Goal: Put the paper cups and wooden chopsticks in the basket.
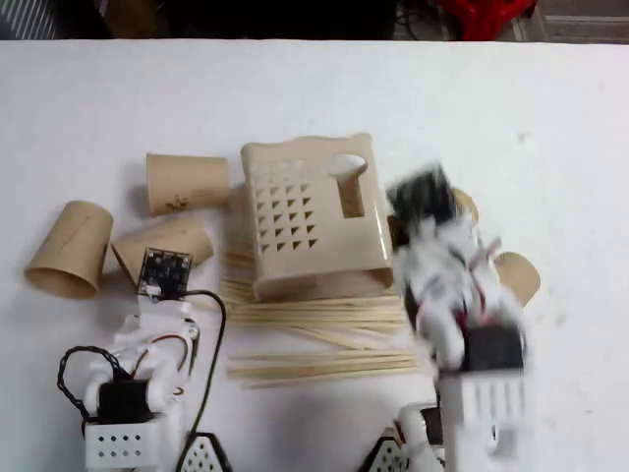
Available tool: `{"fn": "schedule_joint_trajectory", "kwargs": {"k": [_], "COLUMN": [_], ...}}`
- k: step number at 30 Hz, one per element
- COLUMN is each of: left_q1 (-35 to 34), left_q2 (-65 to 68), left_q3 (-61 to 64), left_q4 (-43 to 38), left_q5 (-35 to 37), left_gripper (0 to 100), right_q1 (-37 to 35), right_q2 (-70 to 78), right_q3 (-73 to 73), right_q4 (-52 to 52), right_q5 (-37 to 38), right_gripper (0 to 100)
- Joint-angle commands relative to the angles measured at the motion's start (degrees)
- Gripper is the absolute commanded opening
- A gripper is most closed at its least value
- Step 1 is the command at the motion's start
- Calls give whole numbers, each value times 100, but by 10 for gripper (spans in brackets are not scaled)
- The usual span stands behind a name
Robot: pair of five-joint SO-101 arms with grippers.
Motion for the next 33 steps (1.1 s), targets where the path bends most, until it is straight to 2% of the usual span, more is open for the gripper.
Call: {"fn": "schedule_joint_trajectory", "kwargs": {"k": [1, 4, 7, 14, 33], "left_q1": [-40, -40, -40, -40, -40], "left_q2": [-48, -48, -48, -48, -48], "left_q3": [-26, -26, -26, -26, -26], "left_q4": [44, 44, 44, 44, 44], "left_q5": [-9, -9, -9, -9, -9], "left_gripper": [76, 76, 76, 76, 76], "right_q1": [-101, -110, -286, -629, -330], "right_q2": [1938, 3187, 4233, 5965, 7943], "right_q3": [-1477, -2391, -3332, -4651, -5873], "right_q4": [-101, -136, -101, -92, -127], "right_q5": [-536, -1029, -1371, -1477, -1468], "right_gripper": [213, 261, 265, 265, 265]}}
